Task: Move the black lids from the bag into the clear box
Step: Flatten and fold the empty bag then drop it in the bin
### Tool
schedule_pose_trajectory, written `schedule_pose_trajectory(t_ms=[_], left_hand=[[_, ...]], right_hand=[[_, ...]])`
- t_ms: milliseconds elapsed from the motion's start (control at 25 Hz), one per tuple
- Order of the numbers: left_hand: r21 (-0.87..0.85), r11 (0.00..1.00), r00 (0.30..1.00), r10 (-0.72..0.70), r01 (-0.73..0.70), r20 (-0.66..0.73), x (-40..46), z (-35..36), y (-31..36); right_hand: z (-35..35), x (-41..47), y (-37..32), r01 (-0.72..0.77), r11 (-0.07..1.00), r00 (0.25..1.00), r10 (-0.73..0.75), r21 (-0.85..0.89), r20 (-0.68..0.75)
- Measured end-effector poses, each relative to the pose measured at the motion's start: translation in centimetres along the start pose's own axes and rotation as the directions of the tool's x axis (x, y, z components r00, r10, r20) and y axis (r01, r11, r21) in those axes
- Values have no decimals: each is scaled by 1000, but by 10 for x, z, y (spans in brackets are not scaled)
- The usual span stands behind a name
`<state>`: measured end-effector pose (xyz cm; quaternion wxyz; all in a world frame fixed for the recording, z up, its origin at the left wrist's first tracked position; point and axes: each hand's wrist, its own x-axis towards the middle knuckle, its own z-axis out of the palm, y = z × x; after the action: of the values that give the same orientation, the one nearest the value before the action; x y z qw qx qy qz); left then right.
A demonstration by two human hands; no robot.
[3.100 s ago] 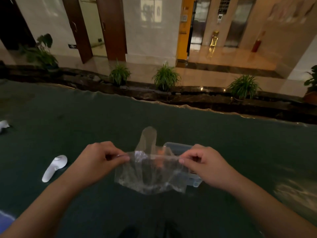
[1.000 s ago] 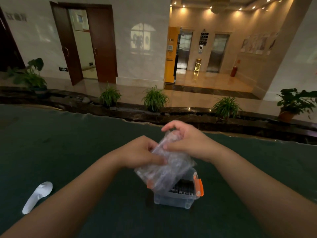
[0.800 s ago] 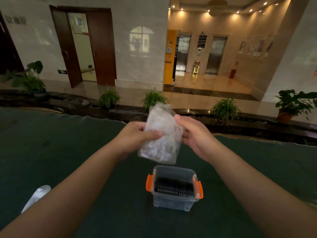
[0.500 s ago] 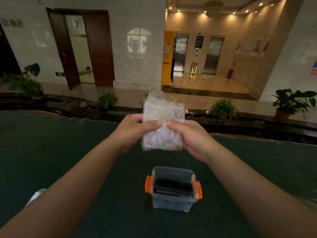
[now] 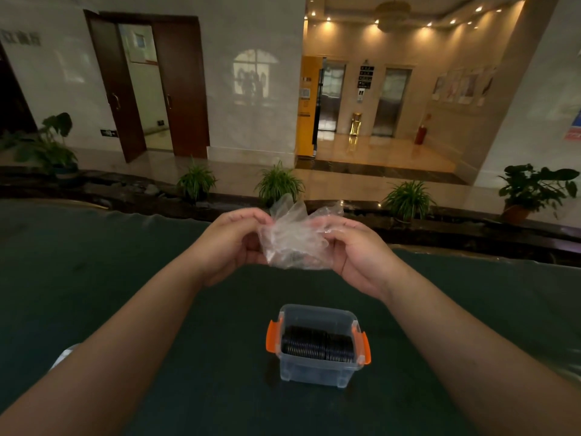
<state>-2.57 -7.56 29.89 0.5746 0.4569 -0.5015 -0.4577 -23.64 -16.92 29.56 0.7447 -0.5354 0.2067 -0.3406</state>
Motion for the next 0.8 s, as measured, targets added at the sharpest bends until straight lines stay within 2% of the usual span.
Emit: schedule_pose_trajectory(t_ms=[80, 120, 200, 280, 400, 560, 680, 800], left_hand=[[-27, 1000, 1000, -3, 3, -6, -1, 0, 0], [13, 1000, 1000, 13, -13, -7, -1, -1, -2], [186, 981, 998, 56, -54, -2, -1, -1, -7], [285, 957, 997, 70, -64, -12, 0, 1, -15], [326, 936, 989, 145, -135, -5, 7, 11, -26], [236, 937, 965, 241, -259, 100, 22, 28, -41], [140, 966, 976, 208, -215, 67, 36, 51, -57], [141, 974, 976, 158, -180, 152, 47, 89, -82]], right_hand=[[1, 0, 1, -3, 999, 1000, 2, 55, 17], [3, -1, 0, -10, 999, 1000, 9, 46, 15], [6, 0, 0, -33, 993, 998, 26, -115, -60], [9, -1, 1, -29, 952, 990, -14, -304, -139], [8, -7, 7, -8, 933, 981, -61, -360, -181], [-6, -23, 17, -62, 936, 988, 8, -347, -156], [-23, -44, 23, 4, 974, 945, -78, -227, -317], [-47, -80, 32, 34, 972, 868, -145, -233, -475]])
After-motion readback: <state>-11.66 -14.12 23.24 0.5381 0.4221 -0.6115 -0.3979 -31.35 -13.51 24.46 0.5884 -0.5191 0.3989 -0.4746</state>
